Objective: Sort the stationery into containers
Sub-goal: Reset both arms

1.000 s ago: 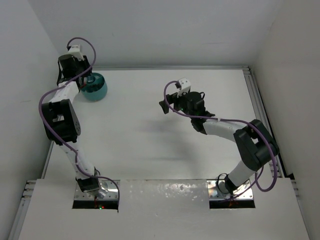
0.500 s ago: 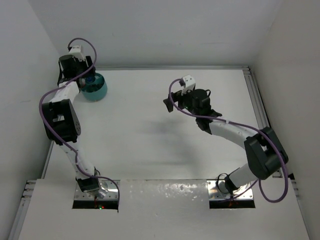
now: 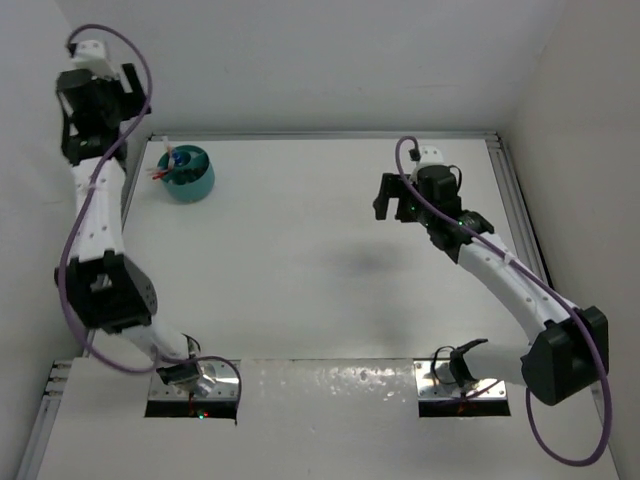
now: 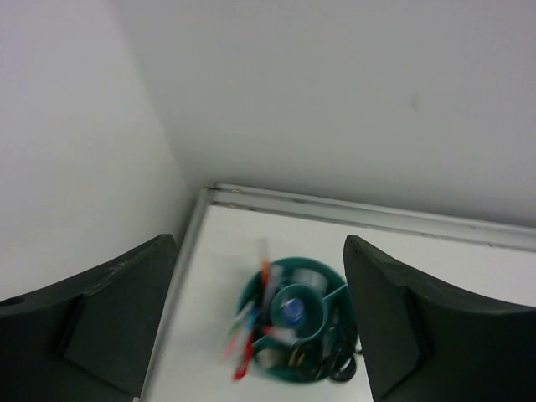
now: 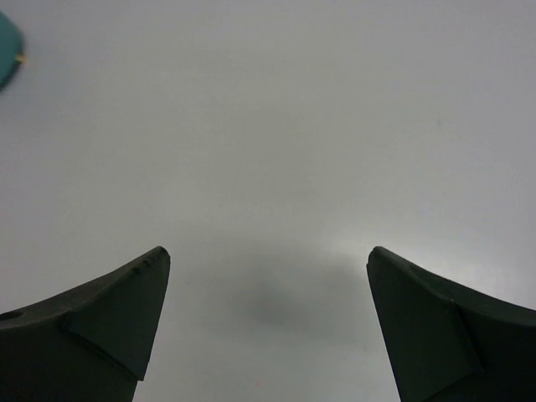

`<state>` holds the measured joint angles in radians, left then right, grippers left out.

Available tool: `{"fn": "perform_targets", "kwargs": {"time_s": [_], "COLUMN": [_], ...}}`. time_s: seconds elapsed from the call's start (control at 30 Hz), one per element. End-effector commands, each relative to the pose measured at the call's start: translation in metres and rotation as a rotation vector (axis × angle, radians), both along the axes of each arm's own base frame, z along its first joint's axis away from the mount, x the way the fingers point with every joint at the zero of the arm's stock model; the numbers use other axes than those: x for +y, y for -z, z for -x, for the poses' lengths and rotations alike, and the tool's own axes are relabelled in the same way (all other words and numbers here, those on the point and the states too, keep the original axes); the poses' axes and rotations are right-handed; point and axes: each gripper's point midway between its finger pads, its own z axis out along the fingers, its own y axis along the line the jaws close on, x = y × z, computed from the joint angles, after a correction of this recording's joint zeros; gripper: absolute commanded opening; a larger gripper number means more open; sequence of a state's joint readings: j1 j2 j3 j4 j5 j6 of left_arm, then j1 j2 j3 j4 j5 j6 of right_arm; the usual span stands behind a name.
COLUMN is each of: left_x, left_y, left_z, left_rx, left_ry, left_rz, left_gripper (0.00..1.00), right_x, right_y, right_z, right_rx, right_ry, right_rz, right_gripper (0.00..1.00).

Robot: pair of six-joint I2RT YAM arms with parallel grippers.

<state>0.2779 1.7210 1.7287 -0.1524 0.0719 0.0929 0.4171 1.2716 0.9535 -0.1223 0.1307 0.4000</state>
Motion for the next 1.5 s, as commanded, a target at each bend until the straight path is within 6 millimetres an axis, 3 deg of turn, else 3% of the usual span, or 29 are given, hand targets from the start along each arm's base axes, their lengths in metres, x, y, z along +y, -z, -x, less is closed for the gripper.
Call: {"fn": "perform_targets", "kwargs": {"time_s": [0.0,0.03,0.07,0.1,0.13,0.17,0.23,0.27,0.37,0.43,0.53,0.77,1.03,1.47], "left_x": [0.055,0.062,0.068,0.058,0.054,0.045,0.038,0.029,0.014,0.013,0.012,0.005,0.017,0.016], "left_y": [-0.051,-0.04,0.009,0.0,0.015,0.051,0.091,0.131,0.194,0.217,0.225,0.221,0.227,0.23], "left_z": [0.116,0.137,0.159,0.187,0.204,0.23,0.25,0.265,0.29,0.303,0.315,0.313,0.323,0.325], "left_rx": [-0.002,0.031,0.16,0.139,0.182,0.269,0.391,0.518,0.685,0.729,0.721,0.636,0.664,0.68], "left_ry": [-0.311,-0.364,-0.384,-0.379,-0.373,-0.373,-0.368,-0.315,-0.235,-0.25,-0.287,-0.274,-0.339,-0.331], "left_rz": [-0.022,-0.021,-0.019,-0.042,-0.069,-0.056,-0.043,-0.058,-0.072,-0.094,-0.115,-0.142,-0.129,-0.13], "left_gripper": [0.8,0.8,0.8,0.8,0.81,0.82,0.83,0.83,0.84,0.91,0.92,0.93,0.93,0.93], "right_x": [-0.052,-0.059,-0.07,-0.077,-0.084,-0.087,-0.098,-0.098,-0.104,-0.111,-0.115,-0.111,-0.114,-0.115], "right_y": [0.047,0.052,0.064,0.065,0.071,0.071,0.073,0.072,0.07,0.069,0.067,0.071,0.062,0.076], "right_z": [0.055,0.062,0.072,0.076,0.086,0.09,0.097,0.097,0.1,0.102,0.102,0.094,0.077,0.075], "right_rx": [0.319,0.35,0.394,0.404,0.441,0.446,0.449,0.441,0.434,0.447,0.481,0.529,0.491,0.482], "right_ry": [0.188,0.22,0.285,0.367,0.395,0.441,0.513,0.521,0.529,0.551,0.546,0.519,0.514,0.512], "right_rz": [0.05,0.047,0.044,0.011,0.032,0.012,0.014,0.005,0.028,0.073,0.128,0.175,0.216,0.224], "right_gripper": [0.99,0.99,0.99,0.99,0.99,0.99,0.99,0.99,0.99,0.99,0.99,0.99,0.99,0.99]}}
